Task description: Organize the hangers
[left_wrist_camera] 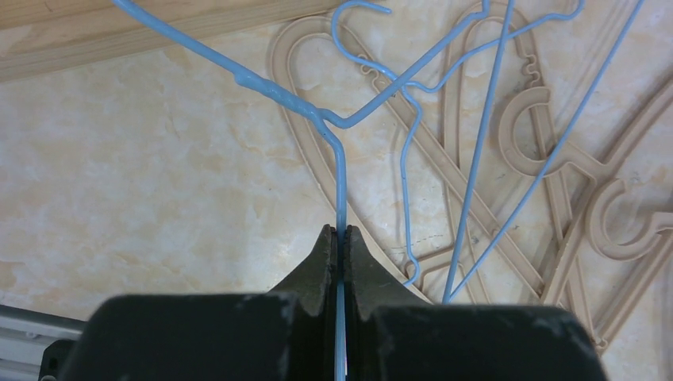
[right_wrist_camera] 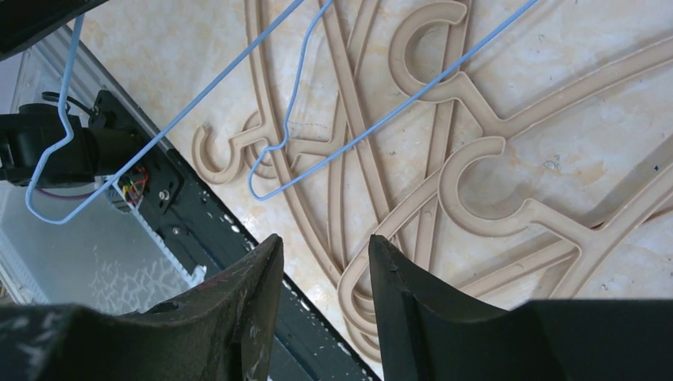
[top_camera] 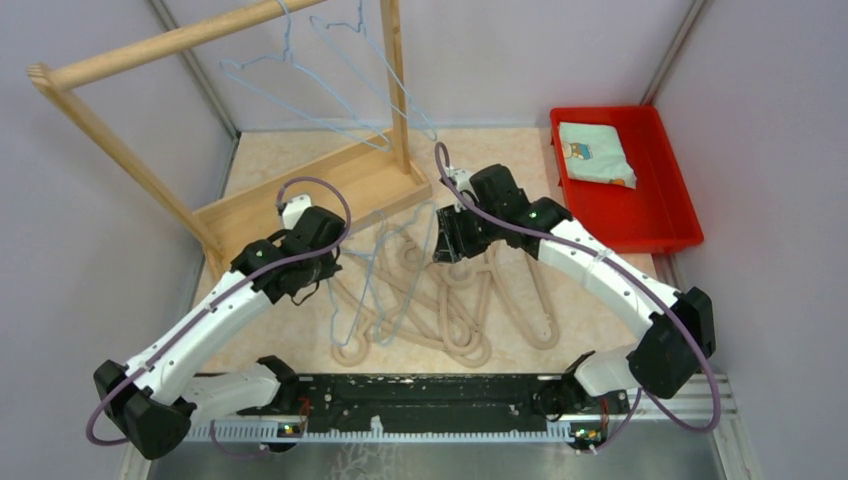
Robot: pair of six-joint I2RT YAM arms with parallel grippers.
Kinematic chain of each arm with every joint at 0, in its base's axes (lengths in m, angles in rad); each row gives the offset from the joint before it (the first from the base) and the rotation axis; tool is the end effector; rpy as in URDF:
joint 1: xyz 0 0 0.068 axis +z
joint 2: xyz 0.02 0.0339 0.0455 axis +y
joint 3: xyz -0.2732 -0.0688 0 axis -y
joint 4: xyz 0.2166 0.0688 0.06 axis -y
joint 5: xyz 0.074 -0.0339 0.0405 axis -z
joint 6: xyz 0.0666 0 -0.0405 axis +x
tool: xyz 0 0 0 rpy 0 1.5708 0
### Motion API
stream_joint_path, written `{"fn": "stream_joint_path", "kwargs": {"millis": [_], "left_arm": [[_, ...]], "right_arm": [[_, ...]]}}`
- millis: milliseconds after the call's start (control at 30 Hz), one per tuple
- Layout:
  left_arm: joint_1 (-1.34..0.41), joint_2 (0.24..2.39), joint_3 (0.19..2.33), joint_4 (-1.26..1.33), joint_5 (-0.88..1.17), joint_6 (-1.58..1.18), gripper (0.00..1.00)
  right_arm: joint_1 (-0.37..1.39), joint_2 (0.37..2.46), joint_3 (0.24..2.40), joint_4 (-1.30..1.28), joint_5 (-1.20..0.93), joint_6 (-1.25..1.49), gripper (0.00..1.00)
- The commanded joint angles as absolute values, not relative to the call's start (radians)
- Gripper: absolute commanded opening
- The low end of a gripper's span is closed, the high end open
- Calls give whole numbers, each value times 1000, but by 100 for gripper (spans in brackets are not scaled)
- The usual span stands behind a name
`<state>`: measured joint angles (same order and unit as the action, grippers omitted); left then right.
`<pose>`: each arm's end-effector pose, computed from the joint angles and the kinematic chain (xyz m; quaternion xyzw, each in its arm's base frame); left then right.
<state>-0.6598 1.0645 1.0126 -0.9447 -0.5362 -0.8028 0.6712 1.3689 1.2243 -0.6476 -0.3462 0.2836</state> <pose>0.1617 -0.0824 0.2909 -0.1409 0.9171 0.0067 0.3729 0.2085 0.1944 0.3120 -0.2397 0.8817 0.3133 0.2588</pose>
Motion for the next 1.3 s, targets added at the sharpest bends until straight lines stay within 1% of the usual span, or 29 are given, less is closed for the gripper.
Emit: {"fn": "stream_joint_path", "kwargs": {"millis": [0,100,233,400,567,833,900,1067,1267], "left_arm": [[-664,1006,1067,-931,-496,-767,0],[-664,1004,1118,-998,-507,-767,0],[-664,1018,1179,-1084,-578,-740,0],[-663,1037,1267,-1120,-779,-663,0],[-663,1143,1417,-1159,-964,-570,0],[-661,1216,1596,-971,-1165,-237,0],[-661,1223,1614,-906,-1205,-138,0],[-656,1178,1539,-633,-1289,121,0],[-646,1141,1465,-261,-1338,444,0]], "right_arm": [[666,1346,1283,-646,-365,285,44],[667,1336,1285,-649,-358,289,44],[667,1330,1293,-649,-355,299,43],[666,1340,1321,-659,-356,300,43],[666,1356,1364,-697,-360,276,43],[667,1372,1415,-739,-346,246,43],[666,1375,1421,-743,-346,244,43],[666,1374,1437,-747,-341,246,43],[666,1374,1442,-748,-341,251,43]]}}
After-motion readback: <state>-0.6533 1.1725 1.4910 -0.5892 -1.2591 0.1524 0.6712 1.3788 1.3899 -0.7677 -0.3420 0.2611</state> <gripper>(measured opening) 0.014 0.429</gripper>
